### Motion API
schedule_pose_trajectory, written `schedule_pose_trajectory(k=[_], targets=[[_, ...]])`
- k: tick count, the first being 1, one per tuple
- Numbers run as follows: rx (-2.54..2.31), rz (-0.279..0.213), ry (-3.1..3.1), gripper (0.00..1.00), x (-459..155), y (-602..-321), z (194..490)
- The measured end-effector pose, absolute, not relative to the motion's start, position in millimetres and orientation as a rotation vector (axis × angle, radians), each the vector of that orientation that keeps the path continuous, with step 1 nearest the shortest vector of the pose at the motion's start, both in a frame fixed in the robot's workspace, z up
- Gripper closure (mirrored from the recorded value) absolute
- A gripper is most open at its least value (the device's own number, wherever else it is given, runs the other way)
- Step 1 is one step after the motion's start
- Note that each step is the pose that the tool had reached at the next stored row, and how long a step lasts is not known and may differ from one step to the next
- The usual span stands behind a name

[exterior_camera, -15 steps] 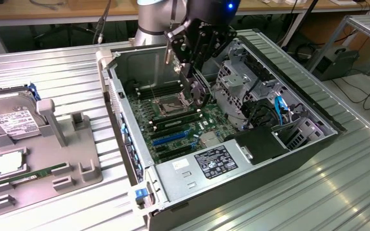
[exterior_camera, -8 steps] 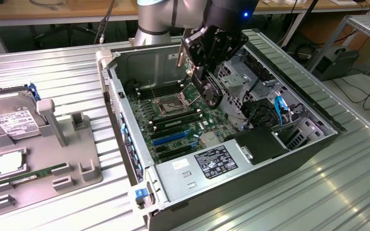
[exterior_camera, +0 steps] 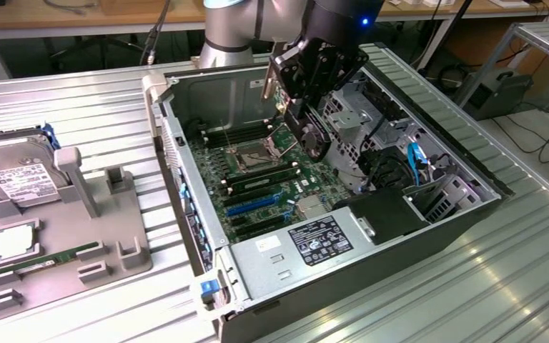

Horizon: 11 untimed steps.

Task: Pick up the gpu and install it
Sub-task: 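Insert the gpu into the slot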

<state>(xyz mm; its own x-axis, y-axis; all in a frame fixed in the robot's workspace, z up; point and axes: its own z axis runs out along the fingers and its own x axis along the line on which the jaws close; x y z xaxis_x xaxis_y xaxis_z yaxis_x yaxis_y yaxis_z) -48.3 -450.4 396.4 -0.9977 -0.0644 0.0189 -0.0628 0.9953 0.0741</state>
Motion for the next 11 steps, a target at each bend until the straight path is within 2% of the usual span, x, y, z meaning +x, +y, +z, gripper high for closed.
schedule_pose_trajectory(k=[11], targets=[[0.179,-0.114,-3.114,0.74,-48.4,-449.8,396.3]])
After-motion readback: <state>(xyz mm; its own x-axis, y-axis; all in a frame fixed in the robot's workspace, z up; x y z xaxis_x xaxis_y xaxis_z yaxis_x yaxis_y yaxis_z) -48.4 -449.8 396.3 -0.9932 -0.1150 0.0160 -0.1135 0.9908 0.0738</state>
